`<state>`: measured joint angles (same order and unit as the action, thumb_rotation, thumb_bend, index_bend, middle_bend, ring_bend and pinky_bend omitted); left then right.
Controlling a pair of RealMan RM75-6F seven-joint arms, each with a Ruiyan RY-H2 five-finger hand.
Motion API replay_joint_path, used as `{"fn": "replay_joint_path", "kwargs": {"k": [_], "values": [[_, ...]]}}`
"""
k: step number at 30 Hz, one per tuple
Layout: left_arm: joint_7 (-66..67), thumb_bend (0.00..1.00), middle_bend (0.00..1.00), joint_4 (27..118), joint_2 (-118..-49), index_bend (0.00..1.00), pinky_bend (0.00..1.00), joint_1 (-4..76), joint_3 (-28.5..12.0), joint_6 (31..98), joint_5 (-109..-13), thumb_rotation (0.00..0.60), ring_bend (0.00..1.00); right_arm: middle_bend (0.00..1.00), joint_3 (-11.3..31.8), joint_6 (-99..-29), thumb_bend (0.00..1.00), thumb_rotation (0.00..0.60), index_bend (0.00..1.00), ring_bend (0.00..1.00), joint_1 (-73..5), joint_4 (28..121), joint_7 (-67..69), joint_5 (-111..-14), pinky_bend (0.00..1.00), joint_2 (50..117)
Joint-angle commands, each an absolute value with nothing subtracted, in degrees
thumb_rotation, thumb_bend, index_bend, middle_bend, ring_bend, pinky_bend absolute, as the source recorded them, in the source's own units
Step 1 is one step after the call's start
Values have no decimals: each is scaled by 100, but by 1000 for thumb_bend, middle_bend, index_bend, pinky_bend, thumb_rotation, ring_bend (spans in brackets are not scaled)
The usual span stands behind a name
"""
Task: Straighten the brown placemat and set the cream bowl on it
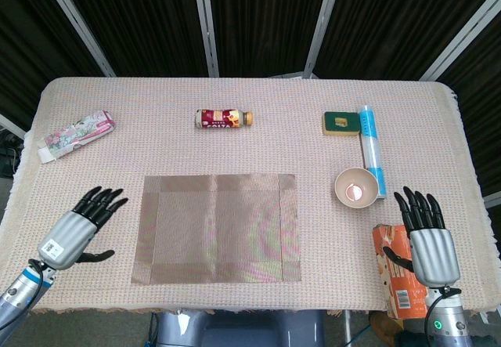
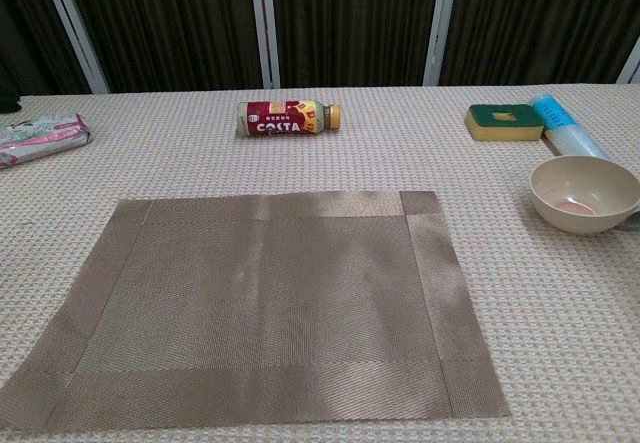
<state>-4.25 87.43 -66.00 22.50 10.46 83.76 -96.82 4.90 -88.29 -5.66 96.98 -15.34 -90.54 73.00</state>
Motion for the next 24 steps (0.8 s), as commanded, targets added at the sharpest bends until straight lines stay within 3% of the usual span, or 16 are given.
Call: {"fn": "replay_joint_path", "kwargs": {"k": [1,10,15,24], "values": [[-204,0,0,9239,-6382,0,0,2164,560,8163,-8791,600,0,0,668,-8062,0,600,17,0,-955,9713,-1323,-8599,0,7126],[224,0,0,9136,-6616,0,0,2008,-50,8348,-7915,600,0,0,1115,-6858,0,600,138,0,-1853,8934,-1299,-8080,0,7386],[468,0,0,9089,-6591,0,0,1933,-273,8327,-7567,600,0,0,1225,-6115,0,600,253,0,-2381,7984,-1406,-7669,0,7861],[335,0,0,8956,-6554,0,0,1912,-434,8173,-7466,600,0,0,1057,-5937,0,600,337,0,-2574,7419,-1484,-7626,0,8312]]}}
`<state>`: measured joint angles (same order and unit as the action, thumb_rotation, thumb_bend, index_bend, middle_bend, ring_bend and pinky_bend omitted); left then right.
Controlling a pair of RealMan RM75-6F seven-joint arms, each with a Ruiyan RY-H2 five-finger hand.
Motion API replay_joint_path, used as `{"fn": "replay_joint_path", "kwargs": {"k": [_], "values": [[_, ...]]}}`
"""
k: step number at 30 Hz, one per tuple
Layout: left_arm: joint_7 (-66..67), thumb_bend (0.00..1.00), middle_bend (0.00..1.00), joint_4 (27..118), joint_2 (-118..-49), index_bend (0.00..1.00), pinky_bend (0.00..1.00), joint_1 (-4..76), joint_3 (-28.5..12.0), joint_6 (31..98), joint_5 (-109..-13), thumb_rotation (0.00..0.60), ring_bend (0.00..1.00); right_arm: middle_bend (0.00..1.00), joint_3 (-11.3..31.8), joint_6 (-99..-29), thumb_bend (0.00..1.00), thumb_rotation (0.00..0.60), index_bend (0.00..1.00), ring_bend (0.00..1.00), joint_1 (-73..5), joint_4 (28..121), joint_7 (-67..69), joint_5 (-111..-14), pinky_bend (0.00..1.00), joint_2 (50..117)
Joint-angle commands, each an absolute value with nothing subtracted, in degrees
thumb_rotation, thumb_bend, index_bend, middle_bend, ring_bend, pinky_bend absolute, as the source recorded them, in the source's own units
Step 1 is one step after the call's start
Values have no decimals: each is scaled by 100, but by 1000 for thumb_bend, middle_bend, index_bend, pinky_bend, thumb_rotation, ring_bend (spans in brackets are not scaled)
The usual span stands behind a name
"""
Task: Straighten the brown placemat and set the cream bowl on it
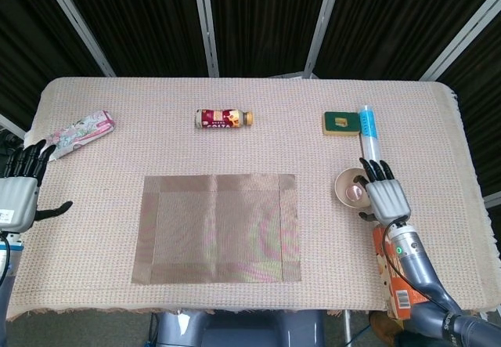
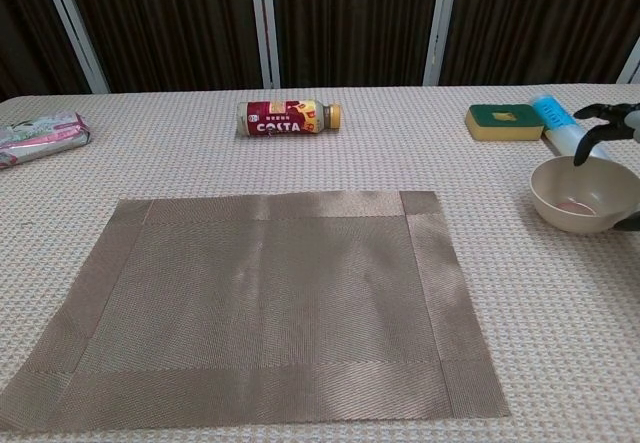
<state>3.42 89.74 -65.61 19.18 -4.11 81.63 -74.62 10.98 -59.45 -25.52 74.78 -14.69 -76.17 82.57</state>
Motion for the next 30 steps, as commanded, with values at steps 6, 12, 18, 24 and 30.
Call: {"fn": "replay_joint_path", "kwargs": {"k": [6,12,18,24,30], "values": [[238,0,0,8979,-6506,0,0,1860,-490,8223,-7539,600,0,0,976,-6011,0,600,344,0,-2529,7202,-1585,-7540,0,8463],[167,0,0,8978,-6479,0,0,1823,-536,8187,-7604,600,0,0,838,-6016,31,600,356,0,-2488,6946,-1620,-7508,0,8558],[149,0,0,8985,-6477,0,0,1786,-575,8190,-7654,600,0,0,791,-6045,219,600,466,0,-2551,6573,-1518,-7587,0,8790],[125,0,0,8980,-6478,0,0,1750,-613,8185,-7692,600,0,0,751,-6123,335,600,624,0,-2637,6253,-1228,-7773,0,9019],[83,0,0,8954,-6486,0,0,1732,-659,8125,-7690,600,0,32,729,-6605,337,600,689,0,-2658,6112,-787,-8161,0,9159]]}}
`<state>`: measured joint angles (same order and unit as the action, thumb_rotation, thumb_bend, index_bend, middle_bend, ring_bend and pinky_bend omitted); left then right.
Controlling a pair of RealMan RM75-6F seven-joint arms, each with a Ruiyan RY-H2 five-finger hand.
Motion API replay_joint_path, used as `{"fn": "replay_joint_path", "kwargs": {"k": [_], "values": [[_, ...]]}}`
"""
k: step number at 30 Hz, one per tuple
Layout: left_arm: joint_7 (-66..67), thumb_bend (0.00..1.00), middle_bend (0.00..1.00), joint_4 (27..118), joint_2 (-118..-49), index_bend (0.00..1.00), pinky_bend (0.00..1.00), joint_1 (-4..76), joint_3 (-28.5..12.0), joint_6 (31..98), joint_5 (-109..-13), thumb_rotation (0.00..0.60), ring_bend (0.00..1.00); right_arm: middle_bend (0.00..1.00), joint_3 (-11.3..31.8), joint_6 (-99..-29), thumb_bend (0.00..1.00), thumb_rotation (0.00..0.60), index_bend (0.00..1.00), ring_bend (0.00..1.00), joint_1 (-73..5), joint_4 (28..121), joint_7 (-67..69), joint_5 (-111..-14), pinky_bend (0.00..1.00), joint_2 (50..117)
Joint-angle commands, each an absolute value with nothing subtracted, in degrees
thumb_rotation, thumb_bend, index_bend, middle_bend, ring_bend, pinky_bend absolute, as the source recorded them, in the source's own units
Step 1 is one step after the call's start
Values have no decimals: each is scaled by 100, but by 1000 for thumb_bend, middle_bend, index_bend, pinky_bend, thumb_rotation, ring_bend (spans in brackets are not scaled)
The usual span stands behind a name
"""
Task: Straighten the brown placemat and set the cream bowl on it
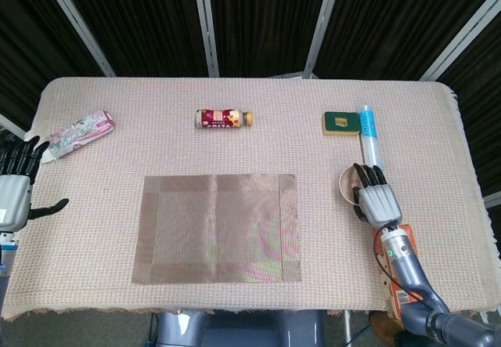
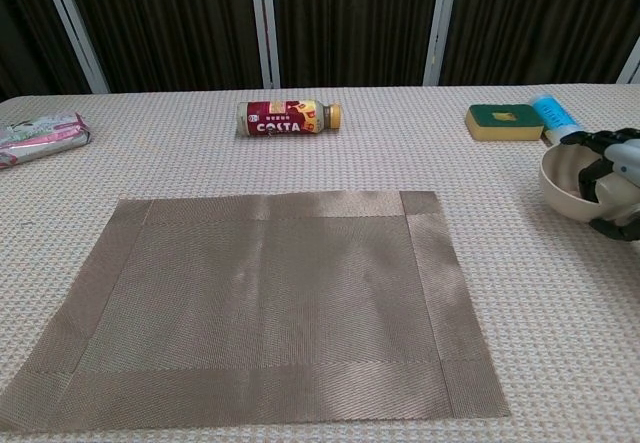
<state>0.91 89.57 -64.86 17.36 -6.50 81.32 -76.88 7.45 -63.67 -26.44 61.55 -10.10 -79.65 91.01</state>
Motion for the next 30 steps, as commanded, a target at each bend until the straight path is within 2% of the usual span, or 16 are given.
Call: {"fn": "replay_joint_path", "kwargs": {"k": [1,6,11,15,19,25,30], "values": [[77,0,0,8955,-6484,0,0,1728,-663,8123,-7693,600,0,42,734,-6689,337,600,692,0,-2658,6147,-709,-8218,0,9152],[-6,0,0,8968,-6455,0,0,1702,-699,8093,-7700,600,0,61,770,-7151,338,600,695,0,-2707,6688,-246,-8613,0,8977],[-47,0,0,8964,-6447,0,0,1695,-695,8044,-7713,600,0,65,719,-7166,338,600,695,0,-2979,7198,-219,-9084,0,8761],[-49,0,0,8942,-6456,0,0,1692,-697,8006,-7729,600,0,66,606,-6592,338,600,692,0,-3581,7700,-286,-9613,0,8625],[-42,0,0,8883,-6485,0,0,1700,-731,7925,-7649,600,0,66,632,-5941,337,600,692,0,-4210,7864,-505,-9905,0,8771],[-59,0,0,8779,-6501,0,0,1702,-808,7822,-7499,600,0,66,785,-5197,337,600,691,0,-4947,7702,-867,-9936,0,9503],[-171,0,0,8772,-6459,0,0,1669,-836,7797,-7469,600,0,66,760,-5001,337,600,690,0,-5154,7365,-1120,-9855,0,10058]]}}
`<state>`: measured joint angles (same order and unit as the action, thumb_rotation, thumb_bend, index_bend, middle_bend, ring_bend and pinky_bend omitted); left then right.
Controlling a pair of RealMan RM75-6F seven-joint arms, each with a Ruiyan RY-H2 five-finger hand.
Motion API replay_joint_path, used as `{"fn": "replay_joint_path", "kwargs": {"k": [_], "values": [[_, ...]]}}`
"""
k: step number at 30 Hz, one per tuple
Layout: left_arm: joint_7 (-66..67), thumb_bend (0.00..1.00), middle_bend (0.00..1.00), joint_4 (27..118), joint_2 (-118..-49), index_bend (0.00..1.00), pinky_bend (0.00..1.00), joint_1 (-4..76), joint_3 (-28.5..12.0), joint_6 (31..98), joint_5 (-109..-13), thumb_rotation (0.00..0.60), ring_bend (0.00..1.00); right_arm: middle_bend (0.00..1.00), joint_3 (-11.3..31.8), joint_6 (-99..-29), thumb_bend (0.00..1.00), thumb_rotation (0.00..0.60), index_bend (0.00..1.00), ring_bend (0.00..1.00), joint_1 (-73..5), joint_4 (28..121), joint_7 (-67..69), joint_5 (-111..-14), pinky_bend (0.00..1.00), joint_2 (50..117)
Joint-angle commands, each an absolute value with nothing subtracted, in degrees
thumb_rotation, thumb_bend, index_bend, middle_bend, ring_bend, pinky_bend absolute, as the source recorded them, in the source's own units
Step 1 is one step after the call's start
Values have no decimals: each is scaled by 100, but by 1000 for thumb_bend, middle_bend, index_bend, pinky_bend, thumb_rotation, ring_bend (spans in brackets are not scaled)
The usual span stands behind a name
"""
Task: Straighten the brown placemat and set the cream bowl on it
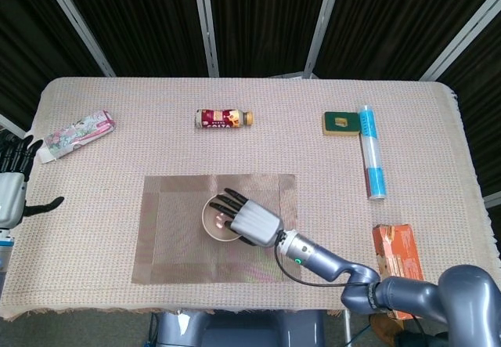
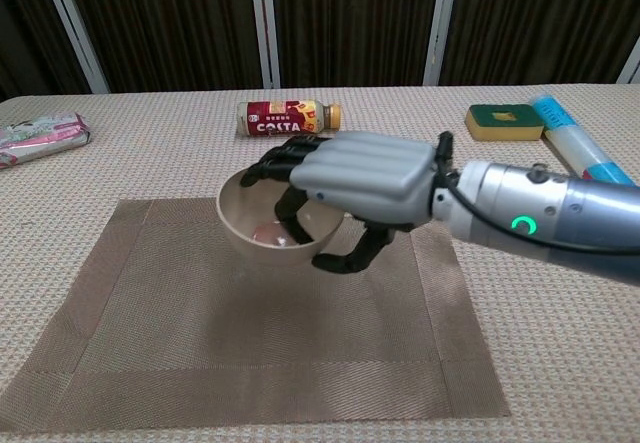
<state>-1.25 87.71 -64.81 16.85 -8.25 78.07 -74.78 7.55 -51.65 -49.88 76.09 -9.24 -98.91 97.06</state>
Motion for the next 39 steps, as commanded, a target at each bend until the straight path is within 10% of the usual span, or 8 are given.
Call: {"fn": "replay_joint_path", "kwargs": {"k": [1,11,16,19,39], "values": [[-190,0,0,8767,-6447,0,0,1661,-842,7797,-7463,600,0,66,751,-5004,337,600,690,0,-5161,7303,-1126,-9835,0,10135],[-321,0,0,8789,-6371,0,0,1613,-852,7757,-7505,600,0,57,669,-5131,299,600,647,0,-5221,6820,-1257,-9710,0,10557],[-297,0,0,8812,-6369,0,0,1605,-858,7758,-7510,600,0,0,672,-5084,0,600,114,0,-5170,6736,-1509,-9552,0,10587],[-286,0,0,8812,-6375,0,0,1608,-861,7735,-7508,600,0,0,697,-5111,0,600,2,0,-5093,6862,-1722,-9414,0,10517],[-77,0,0,9124,-6404,0,0,1280,-540,8073,-7918,600,0,0,446,-7913,0,600,0,0,-3102,9253,-1919,-9331,0,7616]]}}
